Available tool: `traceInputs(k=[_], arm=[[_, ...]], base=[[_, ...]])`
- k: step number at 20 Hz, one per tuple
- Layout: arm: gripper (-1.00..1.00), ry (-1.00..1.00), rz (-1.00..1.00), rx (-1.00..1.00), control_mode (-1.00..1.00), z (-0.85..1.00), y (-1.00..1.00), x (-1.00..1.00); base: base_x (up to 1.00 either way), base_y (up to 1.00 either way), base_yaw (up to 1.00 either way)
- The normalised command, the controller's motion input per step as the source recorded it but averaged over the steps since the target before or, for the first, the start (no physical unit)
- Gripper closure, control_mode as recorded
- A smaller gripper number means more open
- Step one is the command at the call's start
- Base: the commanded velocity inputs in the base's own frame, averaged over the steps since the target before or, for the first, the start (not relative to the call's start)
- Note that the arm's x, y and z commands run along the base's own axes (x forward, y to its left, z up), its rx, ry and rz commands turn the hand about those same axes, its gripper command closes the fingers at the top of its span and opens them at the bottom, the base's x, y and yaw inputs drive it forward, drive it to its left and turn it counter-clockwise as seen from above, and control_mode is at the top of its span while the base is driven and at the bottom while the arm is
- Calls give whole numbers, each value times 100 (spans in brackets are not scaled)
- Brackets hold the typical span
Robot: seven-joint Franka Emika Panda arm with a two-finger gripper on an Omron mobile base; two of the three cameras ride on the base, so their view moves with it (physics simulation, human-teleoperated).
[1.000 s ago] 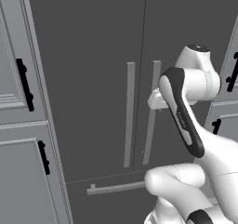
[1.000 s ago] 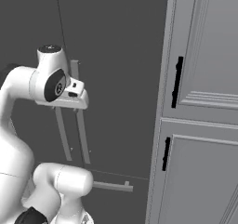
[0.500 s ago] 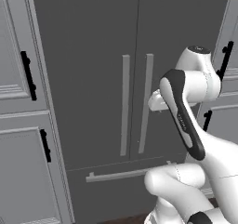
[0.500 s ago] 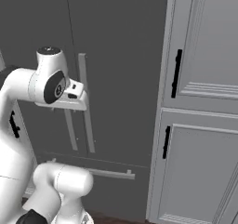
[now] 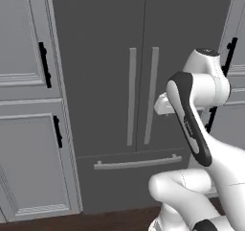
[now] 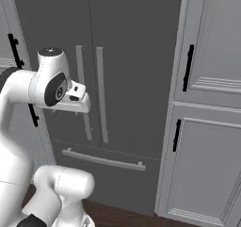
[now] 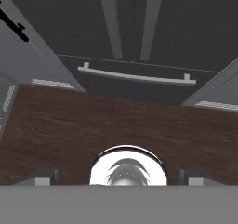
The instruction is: Grab a lemon wedge from the fridge and one ice cube from the ice bowl, and put them in the glass of lemonade.
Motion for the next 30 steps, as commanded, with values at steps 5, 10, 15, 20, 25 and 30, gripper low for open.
traceInputs(k=[5, 10, 15, 20, 25, 30], arm=[[-100, 0, 0, 0, 100, 0, 0, 0], [-100, 0, 0, 0, 100, 0, 0, 0], [-100, 0, 0, 0, 100, 0, 0, 0], [-100, 0, 0, 0, 100, 0, 0, 0], [-100, 0, 0, 0, 100, 0, 0, 0], [-100, 0, 0, 0, 100, 0, 0, 0]], base=[[0, 31, 93], [4, 39, 94], [27, 34, 90], [92, 9, 69], [100, -49, 10], [100, -37, -9]])
